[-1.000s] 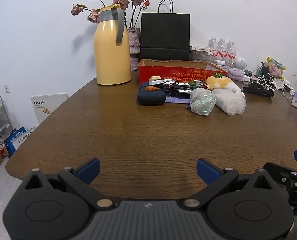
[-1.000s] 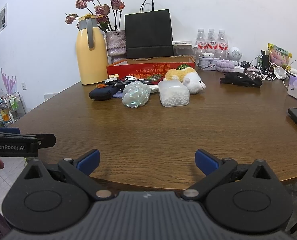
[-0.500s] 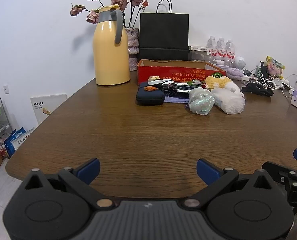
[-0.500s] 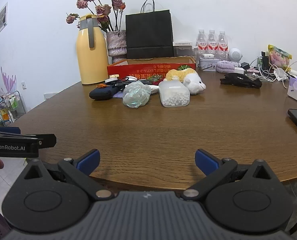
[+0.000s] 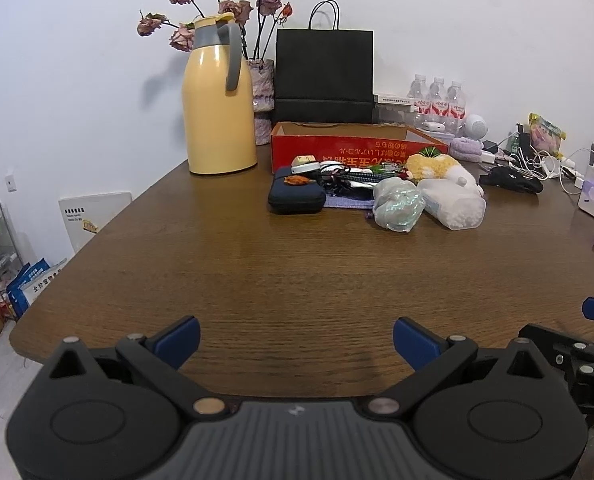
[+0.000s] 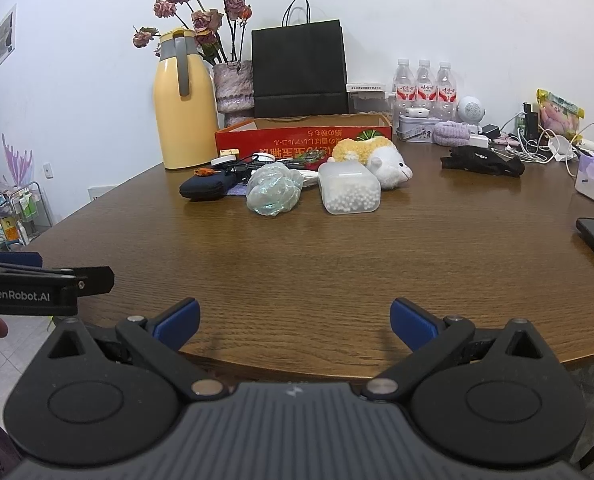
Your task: Organize objects
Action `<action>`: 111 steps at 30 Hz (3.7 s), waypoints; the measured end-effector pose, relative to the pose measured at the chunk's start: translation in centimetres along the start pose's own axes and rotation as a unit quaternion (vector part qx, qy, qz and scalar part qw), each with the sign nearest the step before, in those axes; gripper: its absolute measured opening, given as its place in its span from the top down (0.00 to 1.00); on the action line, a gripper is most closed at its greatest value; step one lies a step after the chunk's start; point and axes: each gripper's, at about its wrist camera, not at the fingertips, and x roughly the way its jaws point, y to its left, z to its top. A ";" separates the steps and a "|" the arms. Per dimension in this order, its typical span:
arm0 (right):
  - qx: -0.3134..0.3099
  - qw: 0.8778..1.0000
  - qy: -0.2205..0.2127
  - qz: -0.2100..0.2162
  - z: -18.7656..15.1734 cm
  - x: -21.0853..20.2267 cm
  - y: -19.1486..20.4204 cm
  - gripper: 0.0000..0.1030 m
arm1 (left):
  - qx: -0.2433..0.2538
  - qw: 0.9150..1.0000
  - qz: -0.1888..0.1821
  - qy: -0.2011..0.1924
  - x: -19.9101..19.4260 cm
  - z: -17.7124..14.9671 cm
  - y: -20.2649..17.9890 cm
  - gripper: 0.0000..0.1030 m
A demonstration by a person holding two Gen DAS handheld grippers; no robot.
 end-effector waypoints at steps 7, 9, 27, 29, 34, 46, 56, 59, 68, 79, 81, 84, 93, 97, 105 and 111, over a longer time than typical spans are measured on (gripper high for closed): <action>0.001 1.000 0.000 0.001 0.3 0.5 0.1 0.00 | 0.002 1.000 -0.001 0.008 0.3 0.5 -0.1 0.00; 0.000 1.000 0.001 0.001 0.6 0.9 0.0 0.00 | 0.003 1.000 -0.002 0.012 0.7 0.7 -0.2 0.00; -0.077 0.997 -0.012 0.003 14.0 13.5 -6.9 0.00 | 0.022 0.999 -0.036 -0.002 16.3 14.2 2.3 0.25; -0.055 0.998 -0.004 -0.008 15.4 15.8 -8.6 0.00 | 0.025 0.999 -0.048 0.005 18.7 15.1 2.4 0.30; 0.002 1.000 0.016 0.003 16.1 21.0 -11.6 0.00 | 0.054 0.996 -0.070 0.033 22.1 15.3 1.8 0.36; 0.026 0.999 0.035 0.003 15.0 25.3 -12.2 0.24 | 0.084 0.980 -0.180 -0.021 20.5 14.8 -1.5 0.11; 0.037 0.998 0.046 0.003 15.4 26.8 -12.9 0.43 | 0.063 0.995 -0.034 0.067 26.2 14.7 -0.4 0.14; 0.029 0.999 0.043 -0.006 15.4 26.1 -12.6 0.58 | 0.054 0.994 -0.043 0.081 25.5 15.7 -0.1 0.38; 0.040 0.999 -0.026 -0.001 15.8 19.3 -12.1 0.59 | -0.112 0.957 -0.224 0.149 23.2 20.3 2.4 0.43; 0.026 0.999 -0.037 0.010 12.7 11.6 -10.7 0.60 | 0.030 0.981 -0.159 0.106 16.4 16.4 -1.8 0.43; 0.031 0.998 -0.030 0.039 11.6 10.5 -10.1 0.61 | 0.042 0.981 -0.139 0.130 16.6 14.4 -2.2 0.43; 0.035 0.998 -0.029 0.051 10.1 8.9 -8.8 0.67 | 0.044 0.987 -0.112 0.103 15.0 12.2 -2.0 0.43; 0.011 0.999 0.030 0.035 6.9 7.4 -7.4 0.59 | 0.038 0.993 -0.074 0.080 10.3 9.1 -0.2 0.39; 0.001 1.000 0.026 0.012 6.0 8.1 -6.5 0.25 | 0.037 0.994 -0.064 0.086 11.0 7.3 0.1 0.33; 0.034 0.999 0.022 0.013 6.0 11.6 -6.5 0.57 | 0.038 0.994 -0.056 0.089 12.1 7.5 0.1 0.42; 0.087 0.995 -0.019 0.051 8.5 7.5 -9.0 0.57 | 0.006 0.992 -0.107 0.066 10.6 9.8 1.8 0.43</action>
